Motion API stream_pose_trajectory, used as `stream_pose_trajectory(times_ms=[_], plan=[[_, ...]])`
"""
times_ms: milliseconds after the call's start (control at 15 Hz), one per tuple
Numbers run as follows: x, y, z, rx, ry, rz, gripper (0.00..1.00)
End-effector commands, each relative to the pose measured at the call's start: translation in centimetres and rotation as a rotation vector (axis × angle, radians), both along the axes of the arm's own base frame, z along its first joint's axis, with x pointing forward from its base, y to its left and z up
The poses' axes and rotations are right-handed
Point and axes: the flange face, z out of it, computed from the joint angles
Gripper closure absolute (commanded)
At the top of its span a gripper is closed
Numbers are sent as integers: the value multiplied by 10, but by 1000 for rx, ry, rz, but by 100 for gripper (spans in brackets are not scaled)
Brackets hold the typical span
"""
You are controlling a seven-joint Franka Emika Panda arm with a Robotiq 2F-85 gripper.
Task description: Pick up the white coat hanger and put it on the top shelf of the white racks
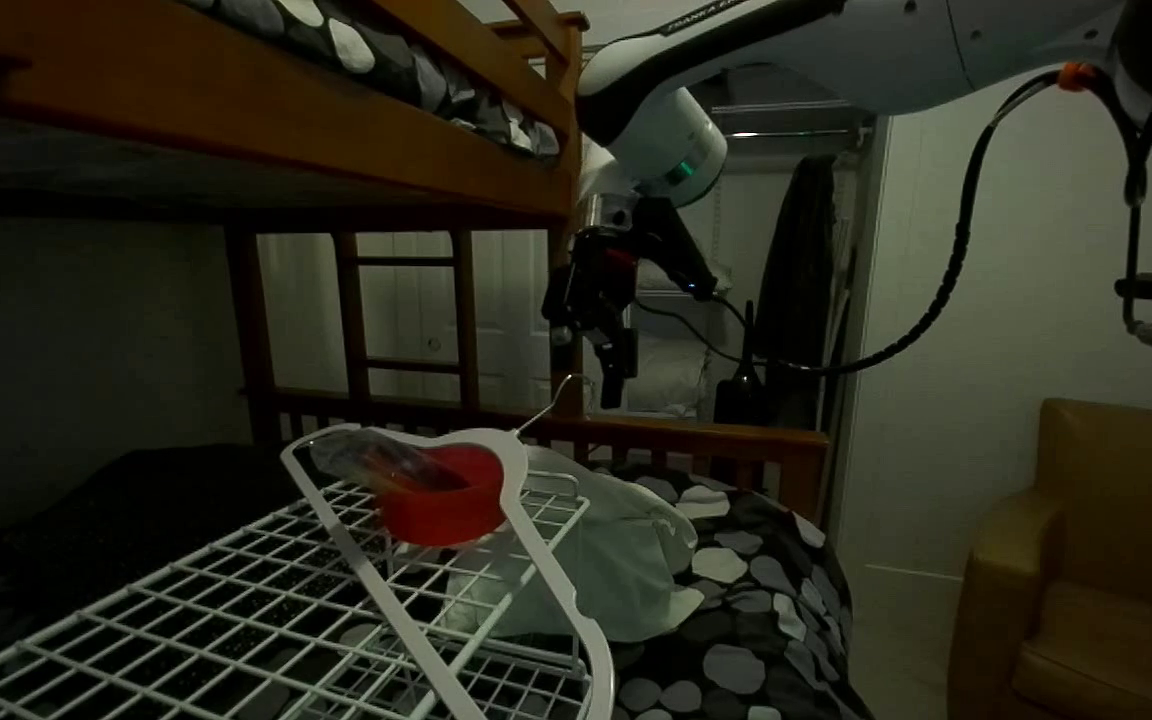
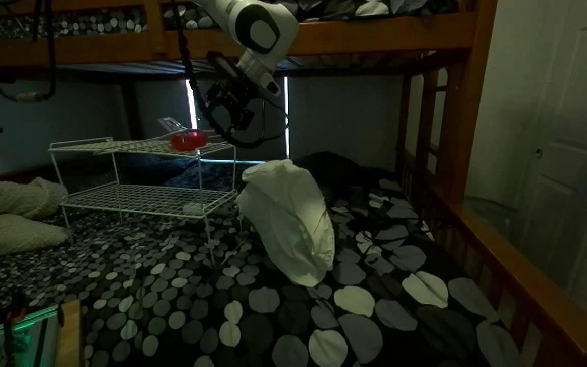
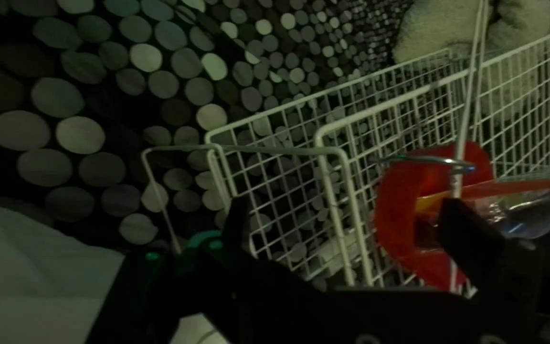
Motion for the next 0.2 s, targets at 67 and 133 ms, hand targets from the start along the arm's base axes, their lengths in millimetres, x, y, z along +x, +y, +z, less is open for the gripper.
stream_pose_trajectory(times_ms=[67,133], plan=[[2,-18,2,-28,-4,-24,0],[3,-23,5,-26,-8,-30,0]])
